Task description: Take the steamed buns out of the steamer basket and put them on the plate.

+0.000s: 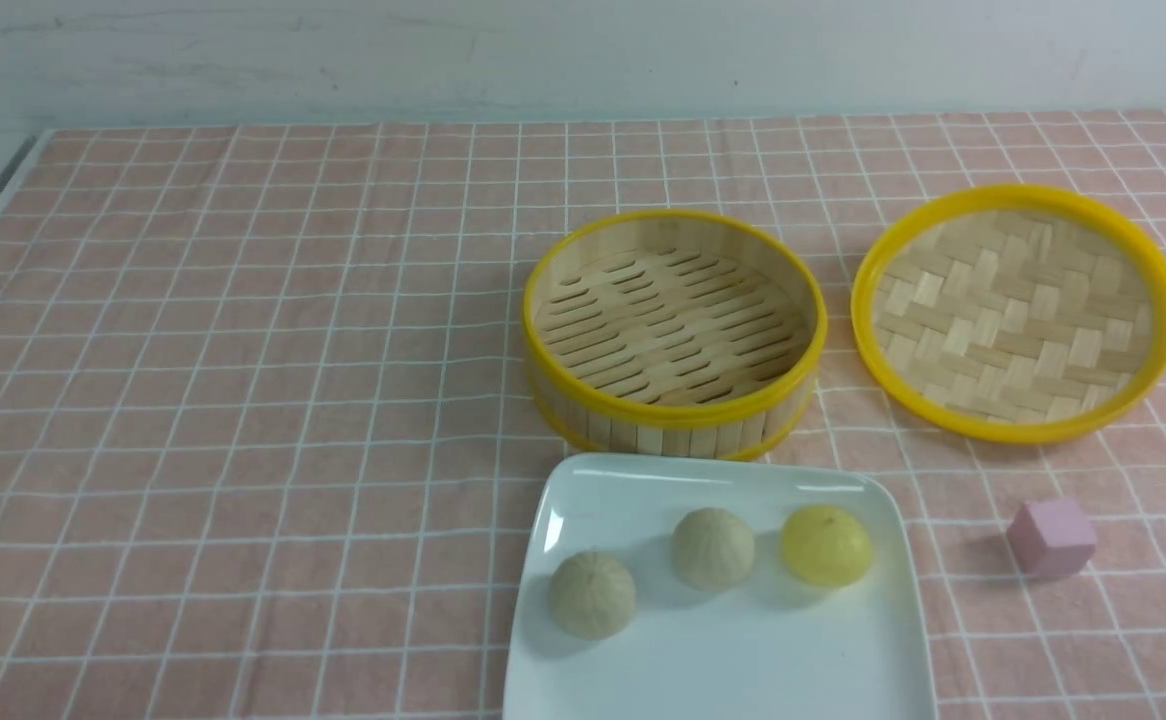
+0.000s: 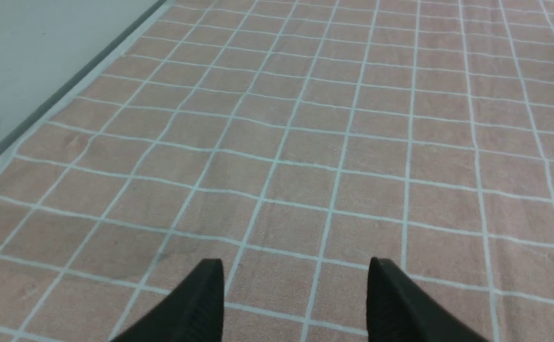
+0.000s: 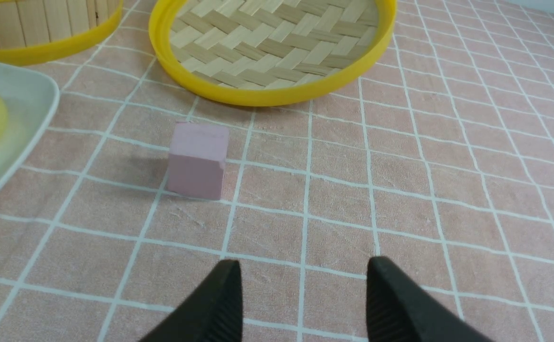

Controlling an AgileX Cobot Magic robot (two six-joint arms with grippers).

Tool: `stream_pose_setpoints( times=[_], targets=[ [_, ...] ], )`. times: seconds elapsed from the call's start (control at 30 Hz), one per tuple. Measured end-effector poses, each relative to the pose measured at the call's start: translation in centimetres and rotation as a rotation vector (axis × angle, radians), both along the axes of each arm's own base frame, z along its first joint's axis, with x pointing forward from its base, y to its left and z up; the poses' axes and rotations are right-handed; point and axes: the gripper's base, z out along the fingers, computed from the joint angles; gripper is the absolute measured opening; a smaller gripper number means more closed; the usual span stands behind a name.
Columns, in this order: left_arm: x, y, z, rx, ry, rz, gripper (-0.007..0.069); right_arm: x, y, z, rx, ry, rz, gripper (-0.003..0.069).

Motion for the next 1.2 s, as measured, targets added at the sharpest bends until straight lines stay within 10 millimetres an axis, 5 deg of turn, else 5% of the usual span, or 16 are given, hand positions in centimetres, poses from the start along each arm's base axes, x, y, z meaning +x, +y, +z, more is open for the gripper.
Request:
stream_pose_setpoints(
  times=[1.2],
  targets=[
    [0.02,-0.09,0.01,-0.011,-0.003,-0.006,0.0420,0.00,0.00,0.00,0.000,0.000,0.000,0.0369]
  ],
)
